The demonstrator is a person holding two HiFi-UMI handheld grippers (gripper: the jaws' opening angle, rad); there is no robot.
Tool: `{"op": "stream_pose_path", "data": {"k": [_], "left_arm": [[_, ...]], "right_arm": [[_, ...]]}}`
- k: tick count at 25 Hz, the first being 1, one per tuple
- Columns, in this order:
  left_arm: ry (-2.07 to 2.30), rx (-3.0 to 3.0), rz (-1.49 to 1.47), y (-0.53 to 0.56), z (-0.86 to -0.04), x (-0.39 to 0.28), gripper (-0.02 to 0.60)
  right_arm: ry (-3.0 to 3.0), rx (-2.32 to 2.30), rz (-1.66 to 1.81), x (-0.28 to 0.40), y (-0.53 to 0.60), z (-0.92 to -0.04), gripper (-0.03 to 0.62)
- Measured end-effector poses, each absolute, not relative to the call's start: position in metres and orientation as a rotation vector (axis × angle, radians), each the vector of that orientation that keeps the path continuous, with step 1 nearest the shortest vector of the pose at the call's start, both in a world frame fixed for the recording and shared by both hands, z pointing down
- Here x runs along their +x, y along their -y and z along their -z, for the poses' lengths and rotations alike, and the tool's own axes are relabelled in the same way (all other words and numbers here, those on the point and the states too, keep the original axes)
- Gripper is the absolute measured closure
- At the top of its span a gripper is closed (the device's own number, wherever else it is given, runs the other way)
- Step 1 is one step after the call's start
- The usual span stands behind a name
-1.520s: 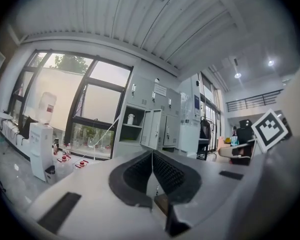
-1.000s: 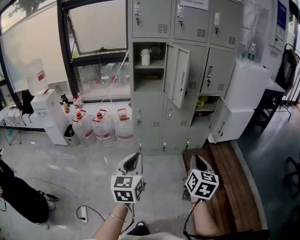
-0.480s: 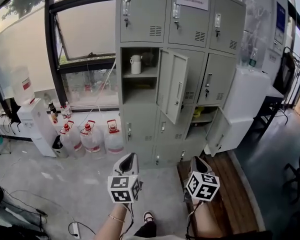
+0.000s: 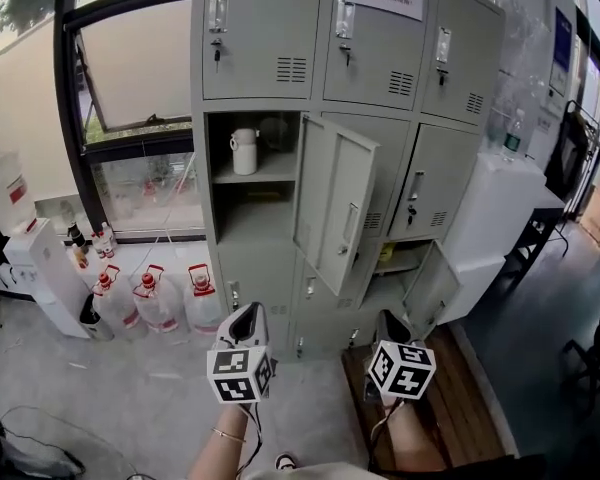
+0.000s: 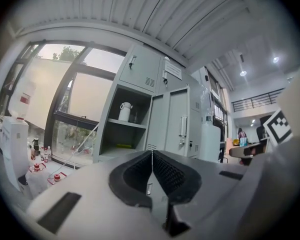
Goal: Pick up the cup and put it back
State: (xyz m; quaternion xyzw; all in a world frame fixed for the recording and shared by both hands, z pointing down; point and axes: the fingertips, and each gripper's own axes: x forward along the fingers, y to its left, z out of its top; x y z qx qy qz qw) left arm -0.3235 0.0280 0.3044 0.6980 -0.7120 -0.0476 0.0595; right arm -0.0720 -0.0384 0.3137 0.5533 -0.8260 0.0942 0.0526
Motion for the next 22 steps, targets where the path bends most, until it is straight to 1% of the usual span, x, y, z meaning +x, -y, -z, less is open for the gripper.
{"op": "stream_pose_path", "data": {"k": [8,22], "left_arm": [[2.130,2.085,0.155,0.046,-0.312,-0.338,0.571],[2.210,2.009,0.081,0.079,-0.316,-0.323,0.571]], "right_arm": [[2.472,1.721,-0.250,-0.071,0.095,-0.310,0.602],[2.537,1.639,-0.238,-0.071,0.166,-0.304,0.602]]}}
